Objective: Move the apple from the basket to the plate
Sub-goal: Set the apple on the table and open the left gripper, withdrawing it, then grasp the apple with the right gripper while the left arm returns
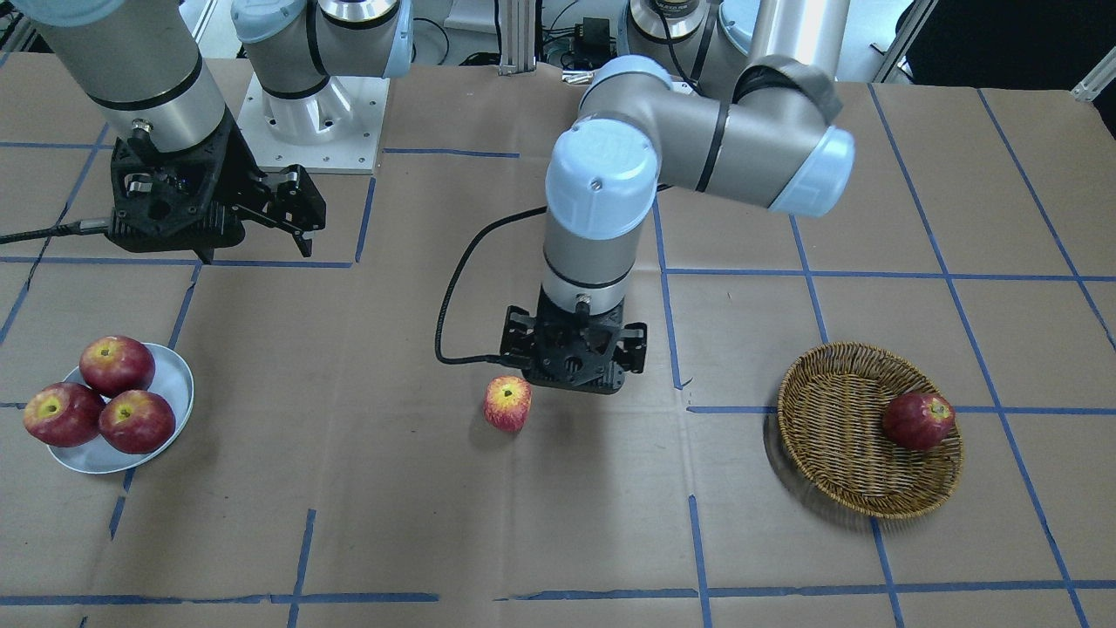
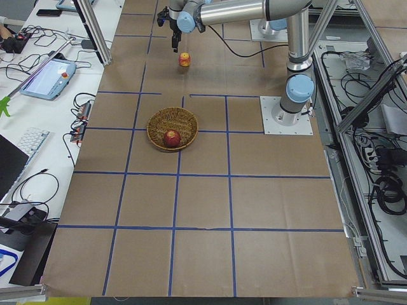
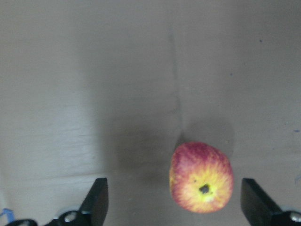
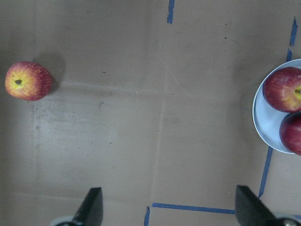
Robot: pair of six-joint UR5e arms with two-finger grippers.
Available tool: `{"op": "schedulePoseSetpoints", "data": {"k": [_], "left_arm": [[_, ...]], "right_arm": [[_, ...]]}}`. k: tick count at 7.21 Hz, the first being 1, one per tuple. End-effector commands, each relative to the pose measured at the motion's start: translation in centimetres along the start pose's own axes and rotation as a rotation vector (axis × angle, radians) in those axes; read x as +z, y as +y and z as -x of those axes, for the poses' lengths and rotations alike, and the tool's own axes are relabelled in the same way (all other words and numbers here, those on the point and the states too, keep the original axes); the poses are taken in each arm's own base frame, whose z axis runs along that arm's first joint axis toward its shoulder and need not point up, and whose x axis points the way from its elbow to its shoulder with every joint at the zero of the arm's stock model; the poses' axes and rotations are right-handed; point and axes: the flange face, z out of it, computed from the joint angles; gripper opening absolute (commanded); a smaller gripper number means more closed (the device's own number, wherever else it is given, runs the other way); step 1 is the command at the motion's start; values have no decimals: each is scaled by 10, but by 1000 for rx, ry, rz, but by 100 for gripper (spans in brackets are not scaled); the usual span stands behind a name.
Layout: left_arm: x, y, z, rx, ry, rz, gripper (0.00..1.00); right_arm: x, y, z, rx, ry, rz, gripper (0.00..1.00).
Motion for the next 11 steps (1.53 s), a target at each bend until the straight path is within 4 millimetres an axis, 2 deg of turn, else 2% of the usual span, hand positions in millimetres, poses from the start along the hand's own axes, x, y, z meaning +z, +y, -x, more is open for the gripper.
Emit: {"op": "schedulePoseSetpoints", "data": {"k": [1,2,3,4,5,6,7,8,9,10,11], "left_arm": [[-81,39,66,46,0,34,99],[-113,67,97,17,-4,46,99],[-140,94,125,-38,-10,5,99],[-133,115,141,-76,-15,37,99],[-127,119,144,-81,-16,50,99],[-133,119,145,-75,-31,41,99],[-136,119,151,-77,-95,44,99],[-128,123,150,-74,-97,63,99],[-119,125,151,-74,-90,102,99],[-110,119,151,-72,-87,115,99],[-111,115,152,-76,-87,106,99]], "right_arm": [[17,-17,6,8,-2,-3,100],[33,-30,17,65,-2,-1,100],[44,-36,49,50,0,-20,100],[63,-43,85,47,-1,-29,100],[84,-51,113,73,2,-45,100],[109,-59,138,92,1,-51,100],[142,-68,166,90,-9,-58,100],[176,-76,192,74,-2,-71,100],[203,-81,209,86,-8,-80,100],[224,-84,212,87,-6,-66,100],[240,-87,215,84,-10,-65,100]]}}
